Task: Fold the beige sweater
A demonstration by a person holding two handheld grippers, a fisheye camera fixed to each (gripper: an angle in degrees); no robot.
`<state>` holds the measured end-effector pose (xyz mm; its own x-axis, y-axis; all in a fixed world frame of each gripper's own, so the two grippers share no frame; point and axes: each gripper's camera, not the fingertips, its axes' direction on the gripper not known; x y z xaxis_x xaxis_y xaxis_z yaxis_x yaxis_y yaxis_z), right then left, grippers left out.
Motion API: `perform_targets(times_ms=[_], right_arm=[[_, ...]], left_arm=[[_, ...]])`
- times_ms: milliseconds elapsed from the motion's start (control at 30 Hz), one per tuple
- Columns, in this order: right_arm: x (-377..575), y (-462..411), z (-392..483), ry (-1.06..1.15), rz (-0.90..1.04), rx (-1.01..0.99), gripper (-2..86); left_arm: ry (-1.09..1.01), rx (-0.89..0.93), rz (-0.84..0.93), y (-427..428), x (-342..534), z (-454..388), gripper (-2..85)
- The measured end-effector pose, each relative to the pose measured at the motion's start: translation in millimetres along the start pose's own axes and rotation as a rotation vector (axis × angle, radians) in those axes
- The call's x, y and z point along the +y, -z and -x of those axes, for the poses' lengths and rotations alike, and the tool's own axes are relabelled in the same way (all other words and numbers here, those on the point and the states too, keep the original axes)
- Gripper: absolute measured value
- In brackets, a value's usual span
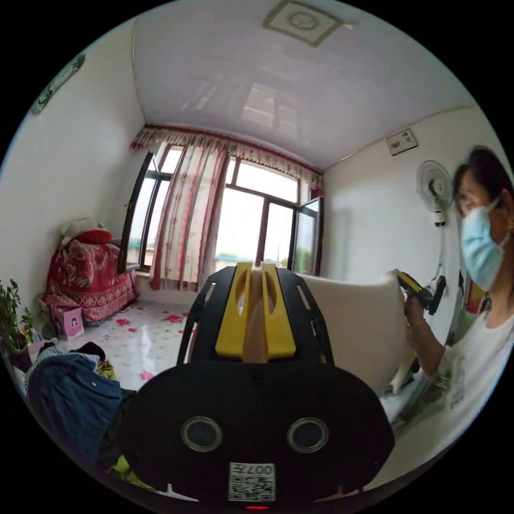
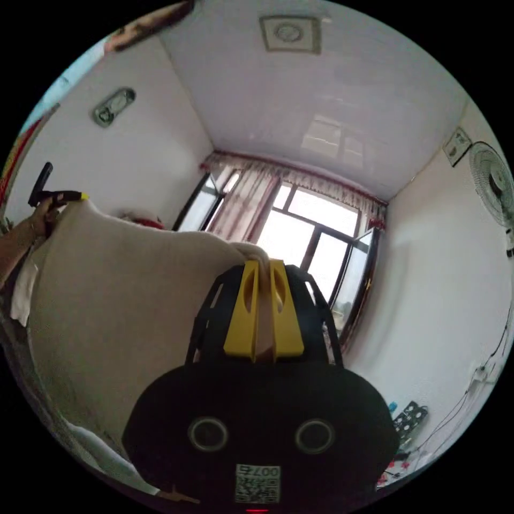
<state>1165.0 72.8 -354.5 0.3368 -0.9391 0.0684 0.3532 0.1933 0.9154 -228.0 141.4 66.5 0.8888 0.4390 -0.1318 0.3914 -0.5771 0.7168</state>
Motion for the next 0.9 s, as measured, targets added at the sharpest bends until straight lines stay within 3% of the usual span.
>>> perform_targets(times_ms=[100, 133, 233, 367, 533, 700, 800, 867, 900], right_arm=[[9, -116, -9, -0.036, 0.272, -0.042, 6.5], [26, -163, -16, -0.123, 0.410, -0.078, 7.4], [103, -236, -17, -0.249, 0.795, -0.103, 9.3], [237, -192, 5, -0.363, 0.949, -0.166, 10.1], [383, -108, 32, -0.449, 1.354, -0.132, 10.5], [408, -80, 34, -0.351, 1.446, -0.049, 10.9], [426, -104, 33, -0.304, 1.521, -0.075, 9.9], [459, -126, 43, -0.293, 1.686, -0.165, 7.2], [456, -130, 41, -0.334, 1.635, -0.203, 6.2]], left_arm=[[0.122, 0.010, 0.150, -121, 1, 62, 4.2], [0.232, -0.092, 0.240, -162, 13, 89, 4.0], [0.436, -0.206, 0.351, -203, 69, 130, 6.5], [0.368, -0.191, 0.523, -208, 167, 113, 6.2], [0.503, -0.224, 1.016, -174, 354, 74, 6.4], [0.584, -0.271, 1.162, -151, 400, 48, 8.2], [0.520, -0.284, 1.251, -167, 409, 43, 9.1], [0.483, -0.288, 1.352, -181, 422, 41, 9.3], [0.436, -0.304, 1.392, -189, 428, 38, 8.9]])
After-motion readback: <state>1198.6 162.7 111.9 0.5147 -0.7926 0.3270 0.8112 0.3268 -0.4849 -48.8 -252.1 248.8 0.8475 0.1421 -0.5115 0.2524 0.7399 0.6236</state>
